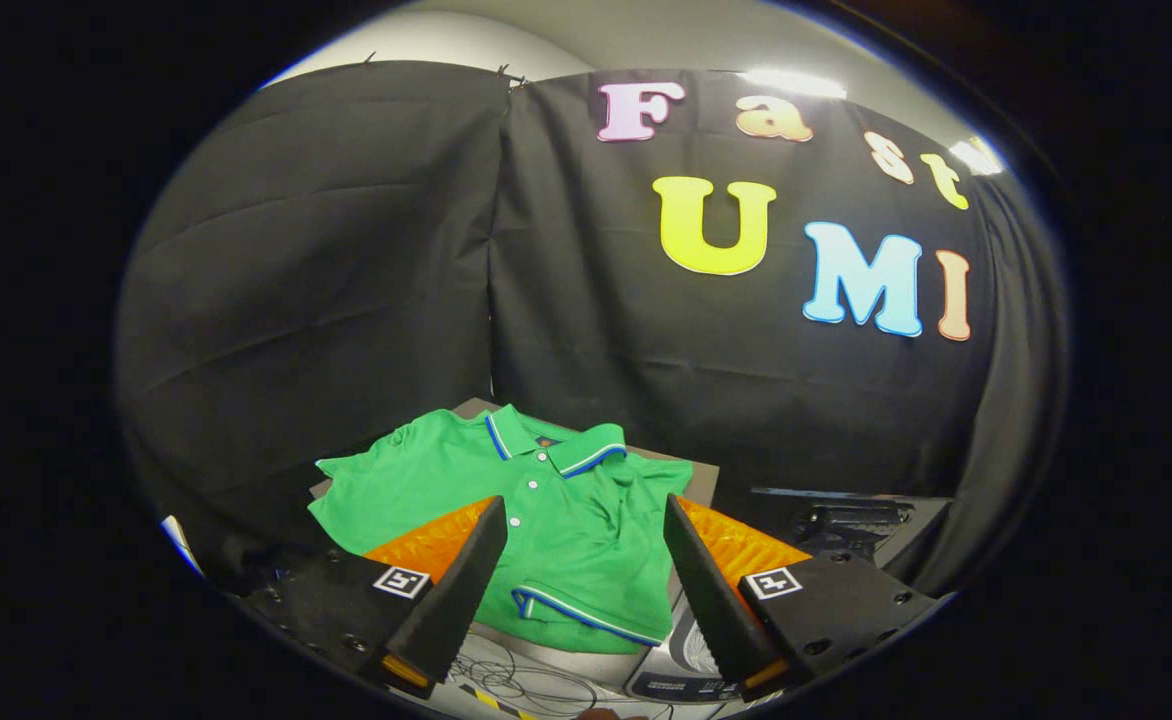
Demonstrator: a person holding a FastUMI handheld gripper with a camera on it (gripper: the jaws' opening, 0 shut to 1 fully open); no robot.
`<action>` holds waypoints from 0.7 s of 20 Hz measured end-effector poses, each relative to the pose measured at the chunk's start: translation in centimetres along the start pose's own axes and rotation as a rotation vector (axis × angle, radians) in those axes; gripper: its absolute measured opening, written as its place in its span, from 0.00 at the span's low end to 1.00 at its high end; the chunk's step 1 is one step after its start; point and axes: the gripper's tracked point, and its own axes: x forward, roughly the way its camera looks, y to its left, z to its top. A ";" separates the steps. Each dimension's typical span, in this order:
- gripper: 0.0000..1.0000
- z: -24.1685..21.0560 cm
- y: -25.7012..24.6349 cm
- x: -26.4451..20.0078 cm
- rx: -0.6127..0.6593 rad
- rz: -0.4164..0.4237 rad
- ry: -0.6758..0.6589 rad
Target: Put the clothes into the washing machine and then close the washing machine lid.
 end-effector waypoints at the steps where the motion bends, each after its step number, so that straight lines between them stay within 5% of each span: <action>1: 0.98 0.2 0.5 0.9 0.011 0.010 0.017; 14: 0.96 0.0 4.2 11.0 0.056 0.029 0.263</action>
